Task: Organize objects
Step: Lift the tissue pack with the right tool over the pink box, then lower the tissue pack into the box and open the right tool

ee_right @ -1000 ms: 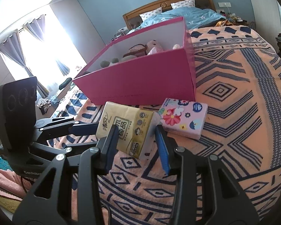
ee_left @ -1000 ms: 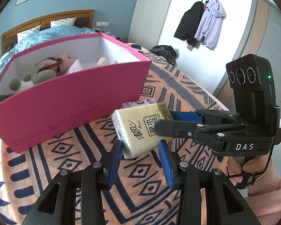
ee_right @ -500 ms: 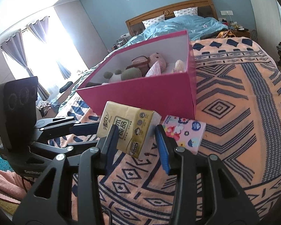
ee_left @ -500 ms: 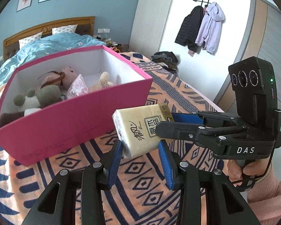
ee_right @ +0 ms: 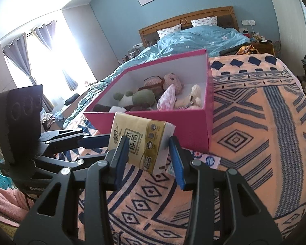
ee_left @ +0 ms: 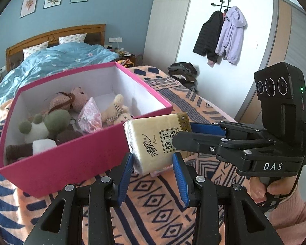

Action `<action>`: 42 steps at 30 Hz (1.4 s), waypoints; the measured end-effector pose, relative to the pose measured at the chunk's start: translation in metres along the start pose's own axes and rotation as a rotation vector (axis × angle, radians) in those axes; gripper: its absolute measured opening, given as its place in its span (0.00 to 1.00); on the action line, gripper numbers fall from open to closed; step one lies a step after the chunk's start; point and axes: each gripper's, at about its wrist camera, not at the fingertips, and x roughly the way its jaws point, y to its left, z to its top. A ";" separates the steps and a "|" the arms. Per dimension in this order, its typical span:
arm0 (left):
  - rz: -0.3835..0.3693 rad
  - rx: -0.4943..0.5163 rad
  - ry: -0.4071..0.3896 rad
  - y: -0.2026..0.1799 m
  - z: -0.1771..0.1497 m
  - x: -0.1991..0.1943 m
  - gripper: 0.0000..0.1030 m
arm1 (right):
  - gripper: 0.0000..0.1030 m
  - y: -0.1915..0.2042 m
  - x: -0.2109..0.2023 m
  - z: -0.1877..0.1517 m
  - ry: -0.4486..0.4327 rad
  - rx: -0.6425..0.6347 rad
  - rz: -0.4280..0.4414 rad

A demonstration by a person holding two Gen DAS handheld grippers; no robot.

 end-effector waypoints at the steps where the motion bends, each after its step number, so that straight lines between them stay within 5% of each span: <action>1: 0.001 0.000 -0.003 0.001 0.002 0.000 0.38 | 0.42 0.000 0.000 0.002 -0.002 -0.001 0.001; 42: 0.071 -0.014 -0.039 0.033 0.070 0.026 0.38 | 0.42 -0.015 0.025 0.068 -0.057 -0.006 -0.013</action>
